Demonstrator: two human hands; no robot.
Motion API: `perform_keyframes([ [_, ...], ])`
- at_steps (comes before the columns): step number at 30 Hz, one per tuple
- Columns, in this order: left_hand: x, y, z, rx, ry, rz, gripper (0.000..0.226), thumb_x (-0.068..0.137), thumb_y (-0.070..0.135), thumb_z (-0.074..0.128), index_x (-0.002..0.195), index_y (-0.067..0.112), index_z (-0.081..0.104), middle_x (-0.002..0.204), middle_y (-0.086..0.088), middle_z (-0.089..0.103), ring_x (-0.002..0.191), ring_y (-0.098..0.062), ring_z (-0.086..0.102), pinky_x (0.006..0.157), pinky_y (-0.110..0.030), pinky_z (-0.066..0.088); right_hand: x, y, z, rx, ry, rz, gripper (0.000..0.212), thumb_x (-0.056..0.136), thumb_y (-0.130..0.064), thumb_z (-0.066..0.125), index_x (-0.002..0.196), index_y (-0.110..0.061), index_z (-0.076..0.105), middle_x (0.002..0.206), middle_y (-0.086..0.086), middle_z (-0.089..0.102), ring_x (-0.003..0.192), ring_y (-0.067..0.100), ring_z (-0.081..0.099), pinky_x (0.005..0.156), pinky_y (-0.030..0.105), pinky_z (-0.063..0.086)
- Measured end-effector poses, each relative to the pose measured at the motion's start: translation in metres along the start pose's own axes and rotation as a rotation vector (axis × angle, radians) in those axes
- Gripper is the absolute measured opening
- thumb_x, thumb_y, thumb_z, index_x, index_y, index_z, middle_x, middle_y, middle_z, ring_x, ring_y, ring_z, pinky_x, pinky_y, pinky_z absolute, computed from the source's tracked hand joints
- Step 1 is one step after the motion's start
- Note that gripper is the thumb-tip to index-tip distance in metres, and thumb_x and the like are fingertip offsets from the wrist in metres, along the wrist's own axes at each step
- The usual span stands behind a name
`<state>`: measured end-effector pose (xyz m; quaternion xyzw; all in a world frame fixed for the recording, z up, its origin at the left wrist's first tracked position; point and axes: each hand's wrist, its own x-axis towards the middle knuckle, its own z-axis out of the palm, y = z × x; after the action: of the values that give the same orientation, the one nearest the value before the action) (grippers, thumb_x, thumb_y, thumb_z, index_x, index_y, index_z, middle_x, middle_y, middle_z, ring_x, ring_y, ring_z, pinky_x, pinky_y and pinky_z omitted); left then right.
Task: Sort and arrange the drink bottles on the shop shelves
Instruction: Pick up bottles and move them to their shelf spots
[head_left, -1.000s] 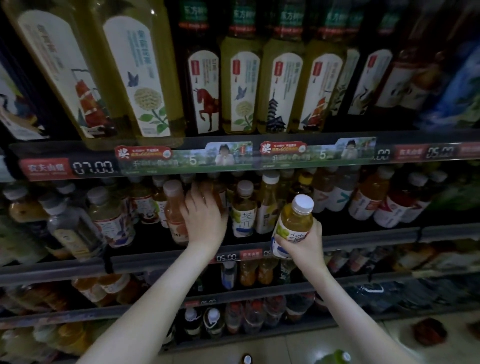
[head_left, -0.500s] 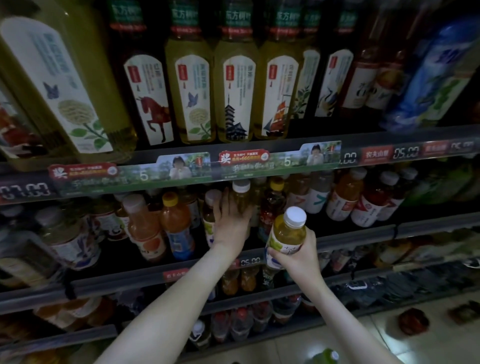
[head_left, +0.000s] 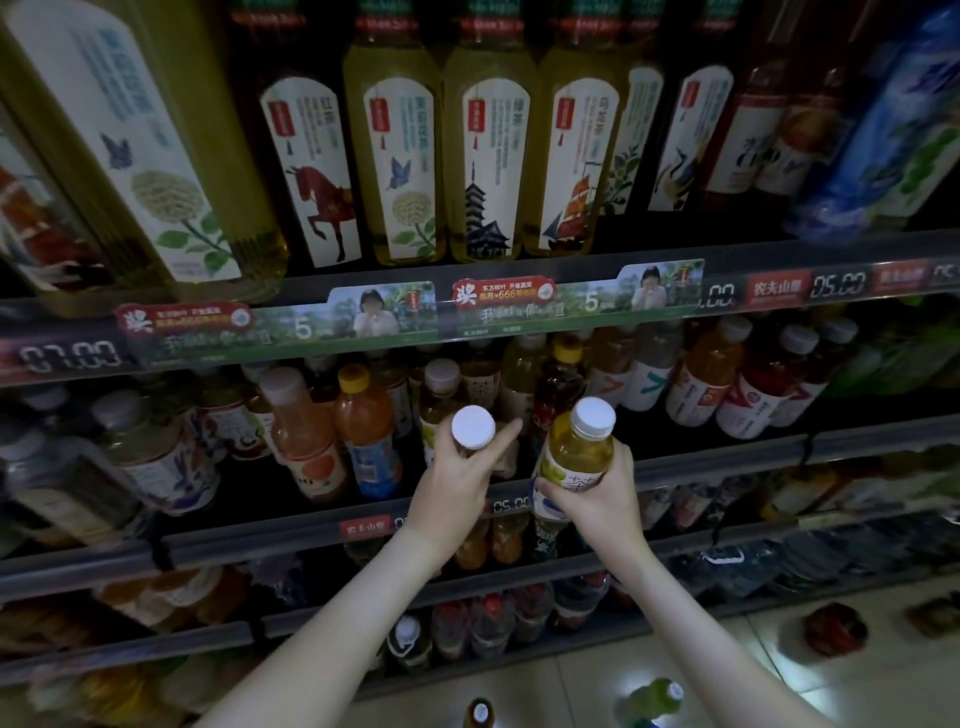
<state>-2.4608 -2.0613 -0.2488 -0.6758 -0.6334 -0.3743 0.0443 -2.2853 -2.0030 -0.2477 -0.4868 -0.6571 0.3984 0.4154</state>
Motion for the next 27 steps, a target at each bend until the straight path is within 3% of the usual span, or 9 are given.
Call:
perform_keyframes([
  [3, -0.001, 0.004, -0.014, -0.008, 0.047, 0.062, 0.071, 0.089, 0.000, 0.060, 0.143, 0.035, 0.033, 0.123, -0.028, 0.043, 0.102, -0.044, 0.055, 0.073, -0.041, 0.056, -0.001, -0.002, 0.005, 0.031, 0.004, 0.014, 0.078, 0.063, -0.015, 0.089, 0.117, -0.036, 0.038, 0.125, 0.000, 0.045, 0.113, 0.013, 0.052, 0.093, 0.028, 0.043],
  [6, -0.002, 0.009, -0.035, -0.045, 0.173, 0.031, 0.051, 0.096, 0.017, 0.048, 0.142, 0.035, 0.035, 0.122, -0.025, 0.045, 0.104, -0.031, 0.052, 0.081, -0.028, 0.049, -0.001, -0.005, 0.011, 0.043, 0.004, -0.010, 0.074, 0.064, -0.013, 0.088, 0.108, -0.044, 0.038, 0.122, -0.001, 0.044, 0.112, 0.013, 0.051, 0.091, 0.026, 0.041],
  [9, -0.004, 0.008, -0.060, -0.093, 0.297, 0.019, 0.041, 0.096, 0.021, 0.049, 0.137, 0.026, 0.045, 0.118, -0.023, 0.047, 0.106, -0.023, 0.048, 0.093, -0.018, 0.038, 0.000, -0.010, 0.018, 0.065, -0.010, -0.012, 0.074, 0.065, -0.012, 0.088, 0.113, -0.039, 0.039, 0.121, -0.002, 0.042, 0.112, 0.012, 0.049, 0.090, 0.024, 0.040],
  [15, -0.014, -0.001, -0.103, -0.097, 0.397, -0.055, 0.034, 0.095, 0.028, 0.052, 0.130, 0.025, 0.051, 0.119, -0.015, 0.047, 0.111, -0.008, 0.044, 0.097, -0.010, 0.036, 0.010, -0.019, 0.049, -0.004, -0.005, -0.060, 0.077, 0.062, -0.017, 0.089, 0.121, -0.031, 0.042, 0.117, -0.007, 0.042, 0.116, 0.013, 0.048, 0.096, 0.031, 0.044],
  [20, -0.028, -0.005, -0.133, -0.074, 0.454, -0.145, 0.036, 0.092, 0.024, 0.058, 0.127, 0.031, 0.053, 0.120, -0.004, 0.044, 0.108, -0.006, 0.046, 0.090, -0.016, 0.043, 0.015, -0.027, 0.074, -0.040, 0.023, -0.048, 0.062, 0.063, -0.016, 0.089, 0.107, -0.026, 0.047, 0.104, -0.008, 0.046, 0.105, 0.012, 0.049, 0.084, 0.026, 0.042],
  [22, -0.031, -0.007, -0.146, -0.073, 0.436, -0.194, 0.038, 0.092, 0.025, 0.061, 0.127, 0.037, 0.052, 0.115, 0.000, 0.043, 0.095, -0.002, 0.047, 0.086, -0.016, 0.043, 0.022, -0.026, 0.082, -0.048, 0.028, -0.027, 0.063, 0.063, -0.017, 0.089, 0.113, -0.019, 0.051, 0.112, 0.000, 0.052, 0.110, 0.016, 0.053, 0.088, 0.032, 0.046],
  [24, -0.031, -0.010, -0.156, -0.072, 0.398, -0.242, 0.045, 0.091, 0.024, 0.064, 0.128, 0.044, 0.050, 0.108, 0.003, 0.041, 0.082, 0.003, 0.045, 0.080, -0.015, 0.042, 0.029, -0.025, 0.088, -0.040, 0.004, -0.042, 0.063, 0.065, -0.015, 0.087, 0.117, -0.013, 0.051, 0.114, -0.002, 0.054, 0.109, 0.013, 0.054, 0.087, 0.029, 0.046],
  [27, -0.033, -0.011, -0.166, -0.120, 0.329, -0.357, 0.052, 0.090, 0.020, 0.066, 0.125, 0.055, 0.049, 0.106, 0.005, 0.043, 0.090, -0.001, 0.048, 0.084, -0.031, 0.051, 0.037, -0.023, 0.095, -0.051, -0.027, 0.009, 0.058, 0.068, -0.013, 0.086, 0.115, -0.008, 0.053, 0.106, -0.003, 0.056, 0.102, 0.012, 0.056, 0.078, 0.022, 0.042],
])
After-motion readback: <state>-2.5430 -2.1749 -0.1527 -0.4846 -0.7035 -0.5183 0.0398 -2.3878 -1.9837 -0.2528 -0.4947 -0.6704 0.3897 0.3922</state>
